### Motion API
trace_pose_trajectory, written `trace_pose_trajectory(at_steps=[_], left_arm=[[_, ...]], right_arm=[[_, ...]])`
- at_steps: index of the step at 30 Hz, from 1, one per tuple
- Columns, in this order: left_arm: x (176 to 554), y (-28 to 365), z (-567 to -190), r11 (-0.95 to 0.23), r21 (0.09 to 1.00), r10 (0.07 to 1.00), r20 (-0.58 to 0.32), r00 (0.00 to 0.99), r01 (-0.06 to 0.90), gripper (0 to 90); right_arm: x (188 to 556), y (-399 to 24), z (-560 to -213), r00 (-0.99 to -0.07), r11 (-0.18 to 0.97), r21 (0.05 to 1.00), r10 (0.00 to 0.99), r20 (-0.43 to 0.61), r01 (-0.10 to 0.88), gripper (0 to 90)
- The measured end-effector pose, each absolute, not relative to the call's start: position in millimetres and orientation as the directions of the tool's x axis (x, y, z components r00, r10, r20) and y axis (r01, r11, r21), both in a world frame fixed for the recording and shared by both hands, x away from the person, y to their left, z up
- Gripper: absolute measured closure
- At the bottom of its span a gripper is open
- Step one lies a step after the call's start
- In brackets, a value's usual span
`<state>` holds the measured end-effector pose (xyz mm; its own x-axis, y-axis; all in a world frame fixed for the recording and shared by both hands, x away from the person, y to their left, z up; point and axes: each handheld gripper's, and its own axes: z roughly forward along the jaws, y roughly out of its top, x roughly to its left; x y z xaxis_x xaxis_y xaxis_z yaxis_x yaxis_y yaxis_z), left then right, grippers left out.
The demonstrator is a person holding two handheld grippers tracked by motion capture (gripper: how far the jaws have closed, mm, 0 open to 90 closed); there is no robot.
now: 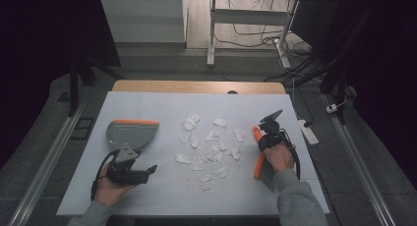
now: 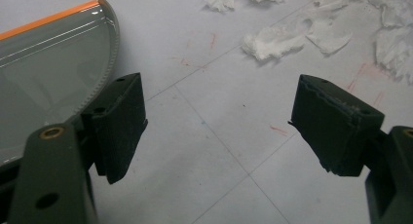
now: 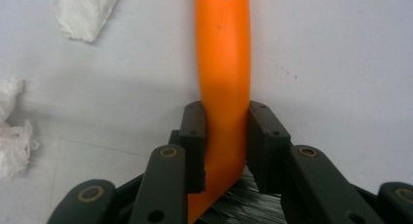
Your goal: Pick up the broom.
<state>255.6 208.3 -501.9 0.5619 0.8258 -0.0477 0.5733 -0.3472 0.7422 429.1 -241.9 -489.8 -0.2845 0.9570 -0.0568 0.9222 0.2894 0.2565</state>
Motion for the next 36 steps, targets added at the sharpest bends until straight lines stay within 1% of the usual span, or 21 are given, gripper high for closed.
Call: trace_pose_trajectory(at_steps=[5,6,7,11,12,14,17,19,22,25,28,35,36], left_arm=[[257,210,-504,-0.344,0.739,0.828,-0.052,0.558,0.58,20.7],[257,209,-504,-0.344,0.738,0.828,-0.052,0.558,0.58,20.7],[257,210,-504,-0.345,0.738,0.828,-0.051,0.558,0.58,20.7],[257,210,-504,-0.344,0.737,0.83,-0.051,0.555,0.582,20.7],[258,210,-504,-0.343,0.738,0.831,-0.051,0.554,0.582,20.7],[258,210,-504,-0.343,0.737,0.83,-0.052,0.555,0.582,20.7],[258,209,-505,-0.346,0.736,0.83,-0.049,0.555,0.582,20.7],[258,209,-505,-0.347,0.734,0.83,-0.049,0.556,0.583,20.7],[258,209,-506,-0.346,0.733,0.83,-0.051,0.555,0.586,20.7],[259,209,-506,-0.346,0.733,0.831,-0.05,0.553,0.586,20.7],[259,209,-506,-0.346,0.733,0.831,-0.049,0.553,0.585,20.7],[261,207,-505,-0.342,0.734,0.832,-0.054,0.553,0.586,20.7],[262,206,-505,-0.342,0.735,0.831,-0.054,0.553,0.586,20.7]], right_arm=[[430,-246,-489,-0.332,0.33,0.252,0.943,-0.037,0.91,70.9],[430,-248,-488,-0.344,0.338,0.252,0.939,-0.023,0.907,71.0],[431,-254,-487,-0.355,0.339,0.246,0.934,0.024,0.908,71.0],[429,-260,-483,-0.377,0.352,0.255,0.925,0.052,0.9,71.1],[427,-264,-479,-0.386,0.353,0.272,0.919,0.076,0.895,71.0],[426,-266,-478,-0.394,0.357,0.275,0.914,0.093,0.893,71.1],[423,-275,-470,-0.411,0.357,0.309,0.902,0.131,0.882,71.1],[422,-277,-468,-0.413,0.355,0.319,0.9,0.138,0.879,71.1],[418,-286,-459,-0.423,0.33,0.363,0.881,0.215,0.872,71.1],[415,-289,-454,-0.437,0.333,0.388,0.872,0.221,0.86,71.1],[410,-297,-444,-0.446,0.312,0.439,0.861,0.246,0.843,71.1],[403,-304,-433,-0.453,0.279,0.494,0.848,0.276,0.824,71.1],[402,-305,-430,-0.455,0.262,0.517,0.842,0.291,0.815,71.1]])
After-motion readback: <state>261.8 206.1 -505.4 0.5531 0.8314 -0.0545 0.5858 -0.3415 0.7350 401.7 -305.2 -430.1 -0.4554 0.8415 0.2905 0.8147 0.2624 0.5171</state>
